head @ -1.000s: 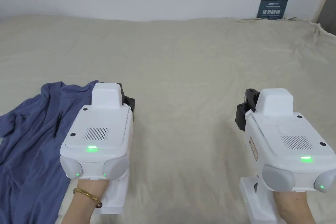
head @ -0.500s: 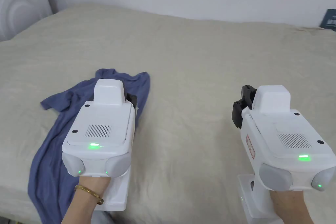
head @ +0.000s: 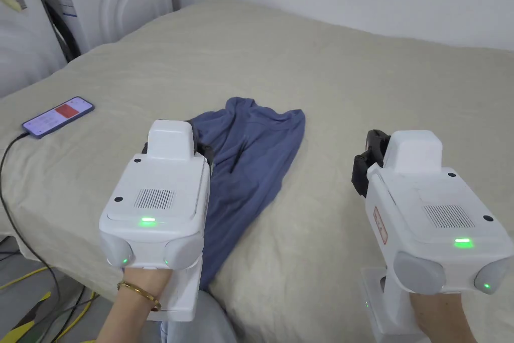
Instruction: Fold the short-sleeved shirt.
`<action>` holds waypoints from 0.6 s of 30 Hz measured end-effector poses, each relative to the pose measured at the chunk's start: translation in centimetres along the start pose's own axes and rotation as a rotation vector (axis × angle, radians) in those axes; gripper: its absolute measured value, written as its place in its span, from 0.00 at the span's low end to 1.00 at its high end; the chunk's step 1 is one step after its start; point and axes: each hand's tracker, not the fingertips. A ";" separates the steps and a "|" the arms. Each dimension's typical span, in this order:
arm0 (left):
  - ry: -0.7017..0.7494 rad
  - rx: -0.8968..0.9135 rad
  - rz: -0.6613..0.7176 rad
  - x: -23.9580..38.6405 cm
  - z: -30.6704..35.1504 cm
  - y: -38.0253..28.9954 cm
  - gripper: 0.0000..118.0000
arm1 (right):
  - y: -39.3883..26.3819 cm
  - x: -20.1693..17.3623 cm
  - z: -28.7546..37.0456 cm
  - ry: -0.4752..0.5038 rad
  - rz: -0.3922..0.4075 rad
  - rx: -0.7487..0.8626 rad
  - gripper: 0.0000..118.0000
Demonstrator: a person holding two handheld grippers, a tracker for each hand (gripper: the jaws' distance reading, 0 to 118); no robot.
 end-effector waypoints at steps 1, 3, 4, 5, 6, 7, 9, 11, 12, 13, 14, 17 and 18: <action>0.007 -0.003 0.003 -0.3 0.0 0.0 0.00 | 0.0 -0.3 -0.1 0.008 0.001 -0.001 0.00; 0.016 -0.006 0.007 -0.7 0.0 -0.1 0.00 | 0.0 -0.7 -0.3 0.021 0.003 -0.002 0.00; 0.022 -0.008 0.006 -0.9 0.0 -0.2 0.00 | -0.1 -0.9 -0.4 0.025 0.005 -0.004 0.00; 0.025 -0.009 0.004 -1.0 -0.1 -0.2 0.00 | -0.1 -1.0 -0.5 0.029 0.006 -0.004 0.00; 0.027 -0.010 0.004 -1.1 -0.1 -0.3 0.00 | -0.1 -1.1 -0.5 0.031 0.005 -0.005 0.00; 0.030 -0.012 0.003 -1.2 -0.2 -0.3 0.00 | -0.1 -1.2 -0.7 0.033 0.004 -0.007 0.00; 0.030 -0.018 0.007 -1.4 -0.5 -0.4 0.00 | -0.2 -1.2 -0.8 0.034 0.002 -0.009 0.00; 0.031 -0.024 0.016 -1.4 -0.8 -0.5 0.00 | -0.1 -1.2 -0.9 0.035 -0.002 -0.012 0.00; 0.029 -0.028 0.021 -1.5 -1.0 -0.6 0.00 | -0.1 -1.3 -1.0 0.035 -0.003 -0.012 0.00; 0.030 -0.027 0.027 -1.6 -1.2 -0.6 0.00 | -0.1 -1.3 -1.0 0.034 -0.001 -0.012 0.00; 0.028 -0.029 0.030 -1.6 -1.4 -0.6 0.00 | -0.1 -1.3 -1.0 0.033 0.002 -0.012 0.00; 0.022 -0.043 0.036 -1.7 -2.1 -0.6 0.02 | -0.1 -1.3 -1.3 0.032 0.002 -0.015 0.00; 0.019 -0.048 0.038 -1.8 -2.3 -0.6 0.06 | -0.2 -1.3 -1.4 0.033 0.003 -0.017 0.00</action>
